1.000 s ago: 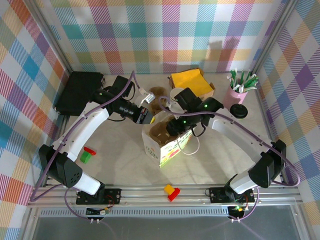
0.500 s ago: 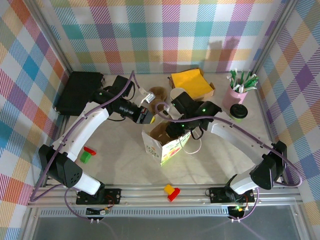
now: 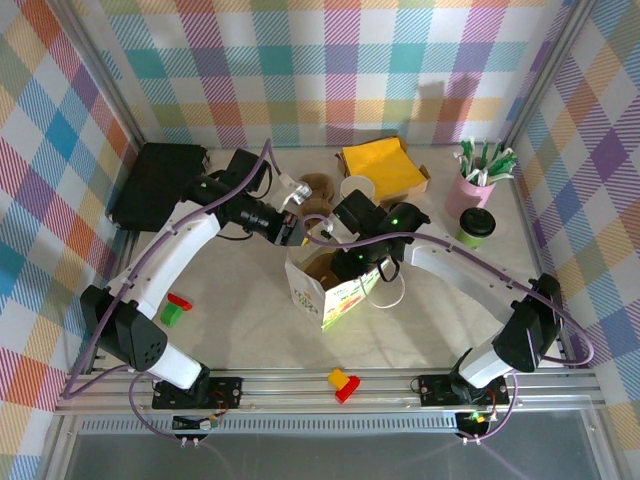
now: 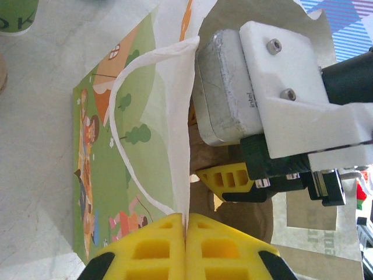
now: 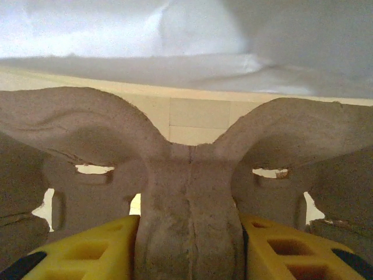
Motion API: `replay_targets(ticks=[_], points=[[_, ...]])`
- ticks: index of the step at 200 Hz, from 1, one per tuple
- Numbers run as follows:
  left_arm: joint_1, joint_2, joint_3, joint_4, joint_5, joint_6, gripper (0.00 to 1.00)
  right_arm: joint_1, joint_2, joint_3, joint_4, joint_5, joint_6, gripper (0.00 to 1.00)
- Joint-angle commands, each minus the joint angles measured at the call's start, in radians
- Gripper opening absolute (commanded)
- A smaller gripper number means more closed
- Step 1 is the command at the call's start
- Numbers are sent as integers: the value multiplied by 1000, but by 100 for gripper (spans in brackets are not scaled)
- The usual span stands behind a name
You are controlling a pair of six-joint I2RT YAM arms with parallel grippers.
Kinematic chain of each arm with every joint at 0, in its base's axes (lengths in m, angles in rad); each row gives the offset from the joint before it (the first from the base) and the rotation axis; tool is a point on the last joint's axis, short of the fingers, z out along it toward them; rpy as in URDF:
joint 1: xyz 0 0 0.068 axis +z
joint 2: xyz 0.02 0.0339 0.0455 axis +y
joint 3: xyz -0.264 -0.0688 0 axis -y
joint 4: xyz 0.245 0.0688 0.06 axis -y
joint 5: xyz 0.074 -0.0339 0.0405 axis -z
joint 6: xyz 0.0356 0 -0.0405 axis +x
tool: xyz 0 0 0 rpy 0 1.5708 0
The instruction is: Pack the takeout coffee
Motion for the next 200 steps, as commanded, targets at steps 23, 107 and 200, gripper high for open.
replay_targets(ticks=[23,107,200], points=[[-9,3,31,-15,24,1,0,8,10,1,10,8,-12,45],[-9,11,30,-16,20,-1,0,9,53,7,-18,9,-21,48],[-9,12,43,-20,11,0,0,9,22,83,-52,9,-26,65]])
